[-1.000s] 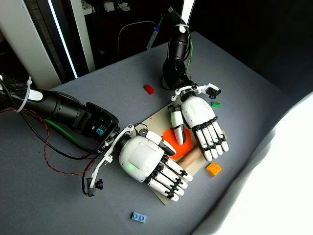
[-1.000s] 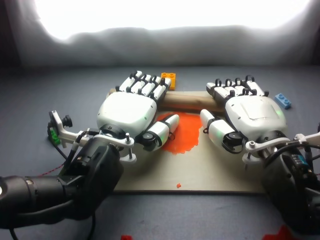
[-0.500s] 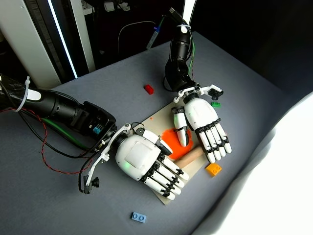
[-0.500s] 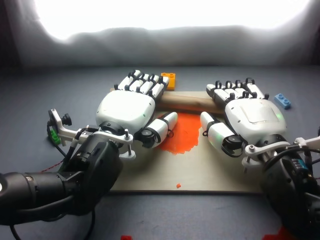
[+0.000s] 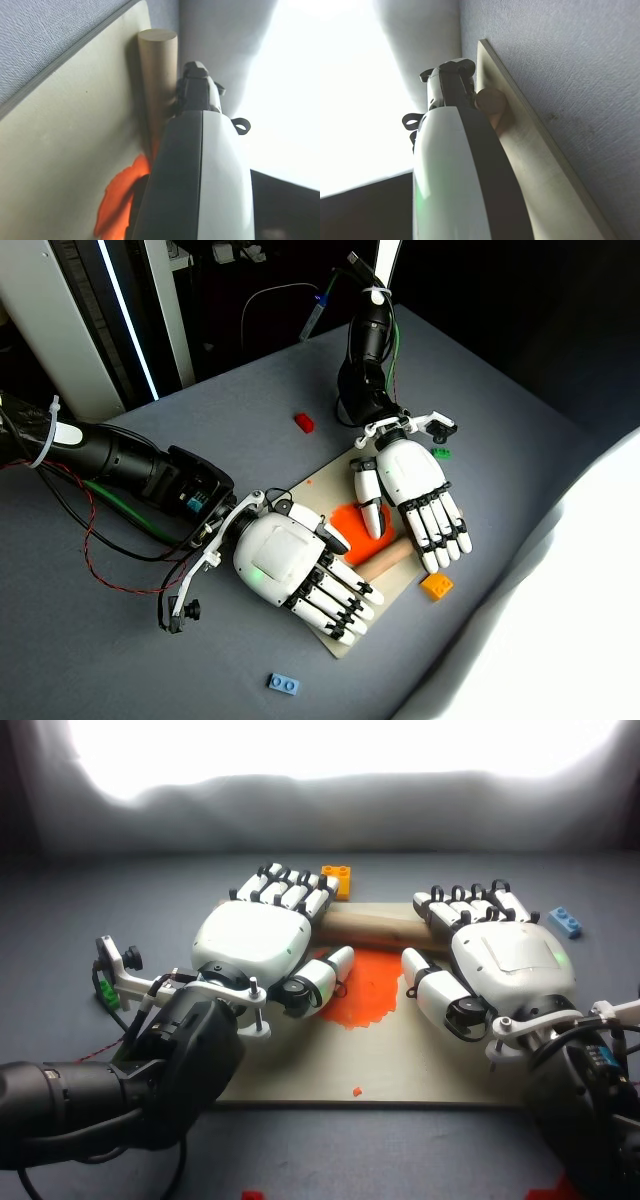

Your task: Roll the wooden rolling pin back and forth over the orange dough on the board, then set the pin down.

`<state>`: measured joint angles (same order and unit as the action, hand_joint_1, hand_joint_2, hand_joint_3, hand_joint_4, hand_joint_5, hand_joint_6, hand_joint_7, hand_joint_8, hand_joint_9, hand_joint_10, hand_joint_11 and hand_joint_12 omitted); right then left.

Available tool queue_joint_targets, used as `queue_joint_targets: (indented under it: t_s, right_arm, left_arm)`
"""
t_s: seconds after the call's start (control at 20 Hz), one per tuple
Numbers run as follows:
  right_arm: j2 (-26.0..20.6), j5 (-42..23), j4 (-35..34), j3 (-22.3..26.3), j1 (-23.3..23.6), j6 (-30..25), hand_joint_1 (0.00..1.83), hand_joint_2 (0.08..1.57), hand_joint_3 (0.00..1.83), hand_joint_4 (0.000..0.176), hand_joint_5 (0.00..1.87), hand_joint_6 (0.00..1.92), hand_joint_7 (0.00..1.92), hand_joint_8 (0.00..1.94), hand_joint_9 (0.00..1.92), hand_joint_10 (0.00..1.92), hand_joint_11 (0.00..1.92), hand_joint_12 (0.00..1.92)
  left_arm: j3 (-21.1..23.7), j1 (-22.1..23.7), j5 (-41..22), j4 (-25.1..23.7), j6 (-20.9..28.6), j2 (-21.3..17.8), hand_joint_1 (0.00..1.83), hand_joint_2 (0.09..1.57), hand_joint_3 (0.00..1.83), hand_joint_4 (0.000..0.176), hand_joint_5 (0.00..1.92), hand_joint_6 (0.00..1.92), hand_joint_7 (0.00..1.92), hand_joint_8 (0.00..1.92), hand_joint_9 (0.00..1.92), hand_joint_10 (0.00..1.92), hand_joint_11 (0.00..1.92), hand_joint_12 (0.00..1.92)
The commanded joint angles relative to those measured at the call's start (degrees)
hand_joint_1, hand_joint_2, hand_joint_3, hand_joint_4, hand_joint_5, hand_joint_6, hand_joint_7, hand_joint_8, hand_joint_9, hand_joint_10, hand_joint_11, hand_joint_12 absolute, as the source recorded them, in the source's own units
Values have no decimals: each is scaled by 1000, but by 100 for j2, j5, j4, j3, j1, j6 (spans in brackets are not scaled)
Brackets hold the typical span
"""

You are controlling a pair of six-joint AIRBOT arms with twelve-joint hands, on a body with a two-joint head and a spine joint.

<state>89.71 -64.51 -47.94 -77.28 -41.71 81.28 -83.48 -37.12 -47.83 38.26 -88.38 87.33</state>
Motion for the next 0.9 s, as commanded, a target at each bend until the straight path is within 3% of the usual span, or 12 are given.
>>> queue_joint_targets:
  t_s: [0.0, 0.25, 0.7, 0.85]
  right_arm:
    - [-31, -582, 324, -1, 2, 23, 0, 1571, 106, 0, 317, 1, 351, 1, 297, 3, 0, 740]
    - [-39, -627, 325, -2, -2, 23, 0, 1571, 110, 0, 311, 0, 350, 0, 287, 2, 0, 716]
    - [-53, -717, 333, 76, -55, 49, 0, 1571, 108, 0, 331, 2, 370, 6, 316, 12, 0, 737]
    - [-62, -744, 334, 111, -78, 61, 0, 1571, 120, 0, 344, 5, 376, 3, 324, 8, 0, 740]
  left_arm:
    - [20, -16, -215, -132, -88, -45, 0, 1571, 26, 0, 153, 1, 158, 1, 96, 2, 0, 100]
    - [160, -97, -385, -125, 56, -139, 0, 1571, 25, 0, 165, 4, 172, 2, 120, 6, 0, 168]
    - [103, -52, -471, -124, 177, -140, 0, 1568, 36, 0, 151, 1, 161, 3, 107, 3, 0, 129]
    - [147, -59, -448, -125, 177, -160, 0, 1571, 22, 0, 170, 4, 184, 3, 135, 6, 0, 210]
